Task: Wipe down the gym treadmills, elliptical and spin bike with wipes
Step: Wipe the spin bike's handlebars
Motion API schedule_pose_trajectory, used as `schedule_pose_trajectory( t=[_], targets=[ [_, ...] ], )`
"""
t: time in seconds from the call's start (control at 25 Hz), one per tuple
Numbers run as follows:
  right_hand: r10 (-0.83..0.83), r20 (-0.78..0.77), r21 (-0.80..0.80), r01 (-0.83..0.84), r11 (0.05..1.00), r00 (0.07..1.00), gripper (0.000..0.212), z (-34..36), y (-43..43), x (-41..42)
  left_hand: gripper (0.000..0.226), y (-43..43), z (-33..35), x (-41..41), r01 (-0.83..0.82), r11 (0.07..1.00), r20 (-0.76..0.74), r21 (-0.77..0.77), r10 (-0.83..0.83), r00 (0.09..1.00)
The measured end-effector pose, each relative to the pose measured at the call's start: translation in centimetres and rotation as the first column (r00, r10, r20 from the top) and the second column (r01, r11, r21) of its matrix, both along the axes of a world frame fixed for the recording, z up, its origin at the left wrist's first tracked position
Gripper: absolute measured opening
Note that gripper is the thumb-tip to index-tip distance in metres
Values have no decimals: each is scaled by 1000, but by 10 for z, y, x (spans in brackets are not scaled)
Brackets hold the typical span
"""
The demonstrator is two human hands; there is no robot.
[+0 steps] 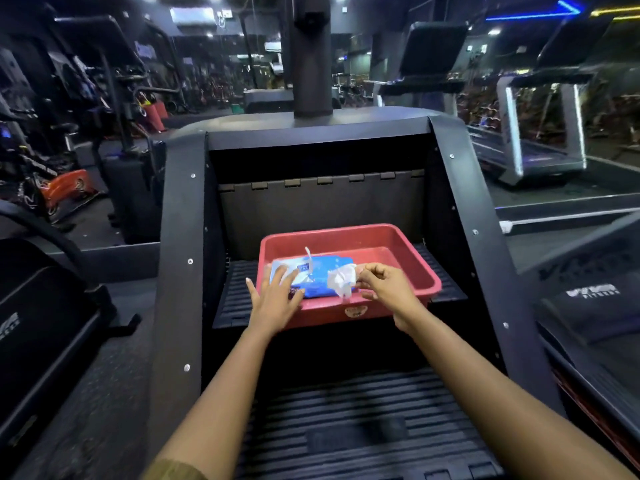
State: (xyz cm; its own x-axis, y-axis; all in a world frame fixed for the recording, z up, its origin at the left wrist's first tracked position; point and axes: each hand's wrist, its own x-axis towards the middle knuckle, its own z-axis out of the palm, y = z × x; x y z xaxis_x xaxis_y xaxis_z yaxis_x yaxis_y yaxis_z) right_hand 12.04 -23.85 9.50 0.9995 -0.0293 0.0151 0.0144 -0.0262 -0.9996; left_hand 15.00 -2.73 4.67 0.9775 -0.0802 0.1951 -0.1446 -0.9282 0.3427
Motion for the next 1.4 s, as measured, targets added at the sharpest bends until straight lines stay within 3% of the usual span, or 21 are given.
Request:
schedule_pose_trajectory(
  t=[0.08,0.24,0.44,0.56,0.8,1.04,1.24,1.4],
  targets=[
    [29,-24,-27,-29,999,999,17,-8,0,-30,49,4,-6,-33,20,996,67,-88,-14,998],
    [72,-71,-263,-88,961,995,21,-33,5,-101,46,20,-32,-121,46,989,142,-141,-25,990],
    [142,-163,-515,-207,832,976,11,-93,15,-199,46,36,-104,-264,-104,966,-116,-235,78,990],
    [315,-230,-661,-386,643,921,15,-135,23,-273,50,41,-151,-374,-227,954,-327,-197,154,932],
    [574,-373,-715,-620,323,729,19,-201,58,-414,49,50,-209,-618,-529,845,-565,-83,397,723],
    [790,-442,-689,-725,5,425,20,-217,157,-566,43,74,-206,-834,-855,516,-603,-47,668,436],
    [903,-413,-653,-729,-206,115,14,-217,284,-698,45,116,-206,-1000,-983,185,-655,-14,741,149],
    [921,-383,-660,-677,-326,-69,14,-211,403,-824,47,163,-204,-1131,-999,-18,-670,28,742,-32]
  ],
)
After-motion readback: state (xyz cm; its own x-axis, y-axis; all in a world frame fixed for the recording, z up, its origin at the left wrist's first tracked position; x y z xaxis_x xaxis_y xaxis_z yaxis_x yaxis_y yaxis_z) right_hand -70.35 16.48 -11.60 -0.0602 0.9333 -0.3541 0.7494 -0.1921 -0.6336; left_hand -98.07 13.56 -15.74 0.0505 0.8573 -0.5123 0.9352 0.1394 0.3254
